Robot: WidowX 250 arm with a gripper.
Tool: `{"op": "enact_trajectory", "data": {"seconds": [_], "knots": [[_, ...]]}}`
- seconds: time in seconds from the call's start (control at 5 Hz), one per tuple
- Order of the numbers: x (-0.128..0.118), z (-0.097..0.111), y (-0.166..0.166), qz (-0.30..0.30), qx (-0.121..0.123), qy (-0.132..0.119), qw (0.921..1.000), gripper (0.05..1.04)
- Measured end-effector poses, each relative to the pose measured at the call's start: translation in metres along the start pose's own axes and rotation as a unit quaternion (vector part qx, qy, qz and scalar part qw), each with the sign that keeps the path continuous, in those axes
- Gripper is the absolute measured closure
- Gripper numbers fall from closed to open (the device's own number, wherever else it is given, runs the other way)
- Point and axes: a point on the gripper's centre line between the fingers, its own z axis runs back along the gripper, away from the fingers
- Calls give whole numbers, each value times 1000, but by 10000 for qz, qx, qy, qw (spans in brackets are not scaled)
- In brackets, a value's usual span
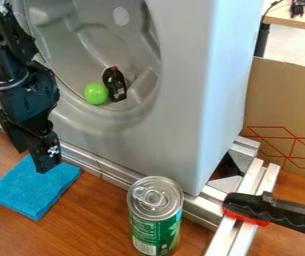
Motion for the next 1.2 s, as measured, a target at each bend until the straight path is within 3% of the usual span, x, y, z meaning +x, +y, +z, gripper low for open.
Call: {"op": "enact_trajectory", "data": {"seconds": [0.2,0.4,0.8,1.0,1.2], "knots": [[-2,-5,-2,-9,-58,91,9999,87],[-15,-20,17,251,-80,508,9984,87],[-23,-46,43,504,-160,442,9976,87],[-22,-62,49,597,-96,436,9972,87],[-16,-63,58,764,155,255,9966,87]]}}
